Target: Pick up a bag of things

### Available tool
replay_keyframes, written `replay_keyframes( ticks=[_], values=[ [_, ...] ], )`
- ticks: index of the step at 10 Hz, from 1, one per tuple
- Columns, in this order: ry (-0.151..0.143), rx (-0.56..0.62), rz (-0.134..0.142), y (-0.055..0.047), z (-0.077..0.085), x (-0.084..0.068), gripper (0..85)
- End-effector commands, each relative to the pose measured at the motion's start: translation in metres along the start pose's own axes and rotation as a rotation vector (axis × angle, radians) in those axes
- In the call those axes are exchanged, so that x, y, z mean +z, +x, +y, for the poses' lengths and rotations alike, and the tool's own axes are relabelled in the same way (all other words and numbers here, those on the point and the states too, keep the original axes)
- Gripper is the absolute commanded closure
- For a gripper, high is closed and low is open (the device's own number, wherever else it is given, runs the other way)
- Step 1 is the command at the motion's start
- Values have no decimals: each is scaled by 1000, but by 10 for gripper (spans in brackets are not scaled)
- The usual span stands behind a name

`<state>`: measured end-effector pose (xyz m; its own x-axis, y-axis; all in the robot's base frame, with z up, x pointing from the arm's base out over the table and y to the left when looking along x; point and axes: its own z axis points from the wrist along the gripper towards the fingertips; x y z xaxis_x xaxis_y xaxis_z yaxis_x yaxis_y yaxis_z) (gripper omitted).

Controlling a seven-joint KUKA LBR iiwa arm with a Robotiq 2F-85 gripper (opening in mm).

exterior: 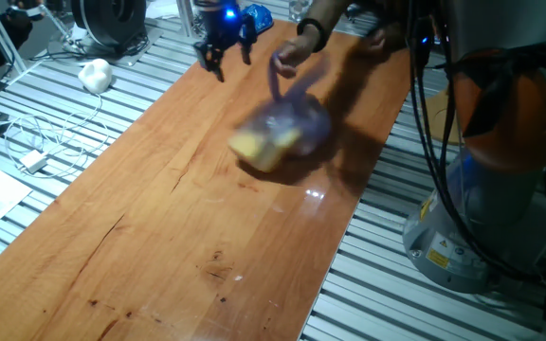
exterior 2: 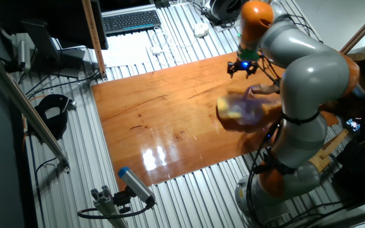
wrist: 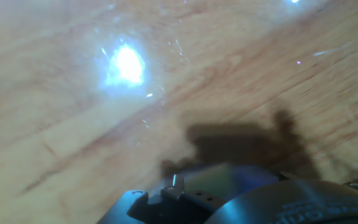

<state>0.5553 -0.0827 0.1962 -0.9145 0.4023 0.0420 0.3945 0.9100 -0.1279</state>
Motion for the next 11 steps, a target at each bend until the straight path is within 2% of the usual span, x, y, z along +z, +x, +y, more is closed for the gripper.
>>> replay_keyframes(
  ticks=[1,2,3,5,6,8,9,11],
  values=[
    [12,12,11,-4,15,-7,170],
    [25,20,26,-12,25,-16,170],
    [35,18,21,-17,28,-19,170],
    [31,13,27,-27,30,-19,170],
    [29,18,27,-26,34,-16,170],
    [54,46,33,-25,55,-22,170],
    [60,54,30,-24,60,-23,170],
    [54,57,31,-22,60,-21,170]
  ],
)
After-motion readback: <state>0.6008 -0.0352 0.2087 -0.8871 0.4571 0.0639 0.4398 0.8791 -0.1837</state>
